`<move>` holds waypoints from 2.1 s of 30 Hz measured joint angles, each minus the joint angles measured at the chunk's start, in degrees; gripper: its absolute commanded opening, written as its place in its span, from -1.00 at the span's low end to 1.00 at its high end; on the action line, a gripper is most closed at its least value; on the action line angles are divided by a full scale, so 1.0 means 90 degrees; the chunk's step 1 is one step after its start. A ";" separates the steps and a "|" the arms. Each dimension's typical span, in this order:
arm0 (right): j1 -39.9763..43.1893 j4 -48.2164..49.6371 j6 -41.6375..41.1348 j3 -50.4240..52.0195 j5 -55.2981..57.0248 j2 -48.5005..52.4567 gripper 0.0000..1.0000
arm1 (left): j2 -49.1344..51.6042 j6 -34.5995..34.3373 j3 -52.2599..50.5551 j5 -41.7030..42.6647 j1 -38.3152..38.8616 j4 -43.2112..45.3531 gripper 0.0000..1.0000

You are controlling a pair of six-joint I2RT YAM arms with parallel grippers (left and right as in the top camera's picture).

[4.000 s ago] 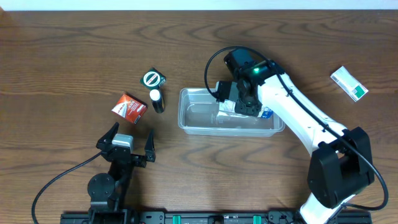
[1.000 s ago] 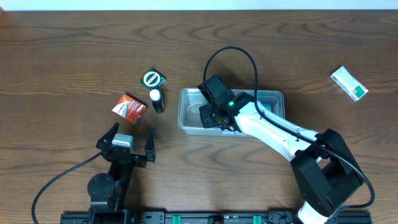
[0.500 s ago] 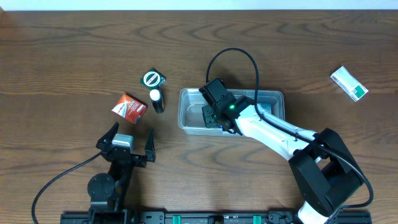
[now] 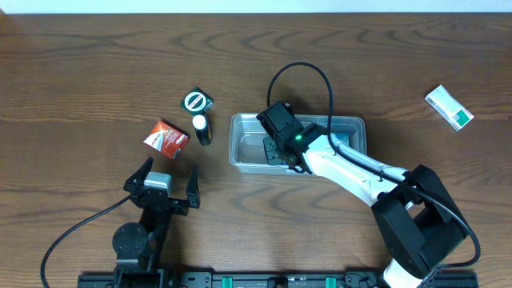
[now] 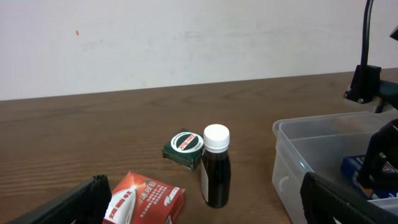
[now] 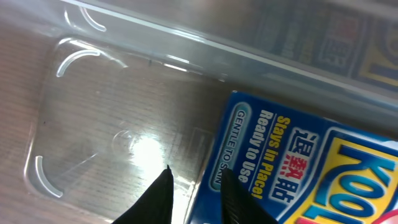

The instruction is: Pack container

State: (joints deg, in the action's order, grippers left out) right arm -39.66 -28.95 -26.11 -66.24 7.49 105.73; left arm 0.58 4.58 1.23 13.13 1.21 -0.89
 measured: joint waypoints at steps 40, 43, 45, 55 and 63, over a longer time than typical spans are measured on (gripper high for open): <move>-0.0007 0.0386 0.0396 0.0002 -0.0495 0.0226 -0.16 | 0.0000 0.0000 0.0000 0.0000 0.0000 0.0000 0.96; -0.0010 0.0386 0.0396 0.0002 -0.0493 0.0226 -0.14 | 0.0000 0.0002 0.0000 0.0000 0.0000 0.0000 0.96; -0.0010 0.0393 0.0396 0.0002 -0.0491 0.0226 -0.14 | 0.0000 0.0000 0.0000 0.0000 0.0000 0.0000 0.96; -0.0010 -0.0165 0.0481 -0.0313 -0.0452 0.0221 -0.10 | 0.0000 0.0000 0.0000 0.0000 0.0000 0.0000 0.96; -0.0007 -0.0906 0.0729 -0.1035 -0.0522 -0.0566 0.45 | 0.0000 0.0000 0.0000 0.0000 0.0000 0.0002 0.96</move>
State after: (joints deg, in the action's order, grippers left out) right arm -39.72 -37.10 -19.55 -75.55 2.79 100.64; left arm 0.58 4.58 1.23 13.13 1.21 -0.86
